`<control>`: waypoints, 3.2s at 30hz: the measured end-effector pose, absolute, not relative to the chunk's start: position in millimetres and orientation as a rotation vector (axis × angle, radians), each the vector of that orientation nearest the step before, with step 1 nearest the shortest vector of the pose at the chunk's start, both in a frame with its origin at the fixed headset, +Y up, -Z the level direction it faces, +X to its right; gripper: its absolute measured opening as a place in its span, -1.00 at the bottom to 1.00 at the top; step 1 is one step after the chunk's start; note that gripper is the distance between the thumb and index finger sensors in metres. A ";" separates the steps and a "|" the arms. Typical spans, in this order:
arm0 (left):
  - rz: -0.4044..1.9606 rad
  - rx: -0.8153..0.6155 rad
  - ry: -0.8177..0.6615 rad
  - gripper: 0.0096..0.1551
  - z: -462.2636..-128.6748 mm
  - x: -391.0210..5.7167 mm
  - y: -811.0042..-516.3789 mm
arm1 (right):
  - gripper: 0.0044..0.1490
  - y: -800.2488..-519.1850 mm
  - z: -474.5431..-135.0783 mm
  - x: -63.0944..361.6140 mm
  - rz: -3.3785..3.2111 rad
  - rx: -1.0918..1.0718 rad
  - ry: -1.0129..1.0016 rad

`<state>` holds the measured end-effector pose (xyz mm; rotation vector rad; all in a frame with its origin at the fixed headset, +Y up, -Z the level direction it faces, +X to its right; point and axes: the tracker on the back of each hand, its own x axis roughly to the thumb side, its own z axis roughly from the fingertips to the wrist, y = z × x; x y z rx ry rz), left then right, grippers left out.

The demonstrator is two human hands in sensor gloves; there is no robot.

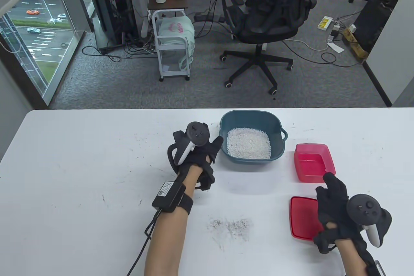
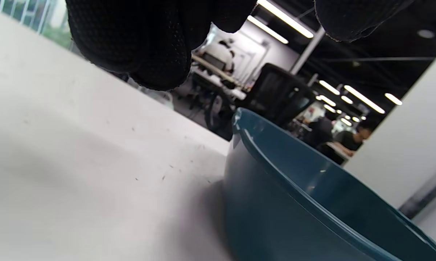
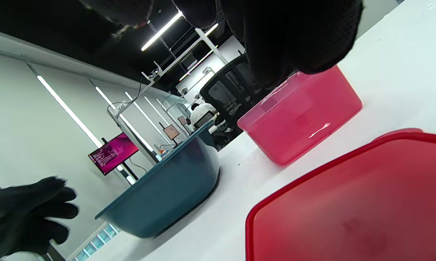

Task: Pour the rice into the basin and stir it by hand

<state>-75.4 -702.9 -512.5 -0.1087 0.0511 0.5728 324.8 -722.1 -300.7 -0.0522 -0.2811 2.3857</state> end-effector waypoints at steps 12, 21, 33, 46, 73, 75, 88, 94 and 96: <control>0.775 -0.441 0.079 -0.11 -574.6 -49.4 -758.8 | -0.16 -726.2 -302.9 316.1 2.447 0.011 -0.239; 0.936 -0.352 0.059 -0.23 -563.0 -65.6 -750.2 | -0.17 -726.9 -303.6 325.2 2.411 -0.012 -0.225; 1.050 -0.219 -0.020 -0.17 -424.4 -146.4 -706.0 | -0.17 -731.7 -306.1 322.3 2.387 0.025 -0.182; 1.167 -0.228 -0.054 -0.15 -328.6 -149.2 -765.1 | -0.17 -737.9 -308.7 323.6 2.383 0.001 -0.143; 1.119 -0.320 -0.034 -0.17 -332.8 -141.2 -785.2 | -0.15 -667.2 -315.2 138.5 2.755 0.815 0.064; 1.124 -0.325 -0.034 -0.17 -332.7 -141.2 -784.7 | -0.17 -672.2 -324.1 113.7 2.824 0.941 0.224; 1.133 -0.324 -0.046 -0.18 -332.2 -142.1 -785.2 | -0.21 -742.7 -379.9 49.9 2.920 0.896 0.976; 1.125 -0.319 -0.045 -0.18 -332.4 -142.2 -785.5 | -0.19 -752.9 -381.9 46.2 3.080 0.800 1.016; 1.123 -0.317 -0.043 -0.19 -332.4 -142.3 -785.5 | -0.19 -753.5 -383.2 50.1 3.159 0.724 1.070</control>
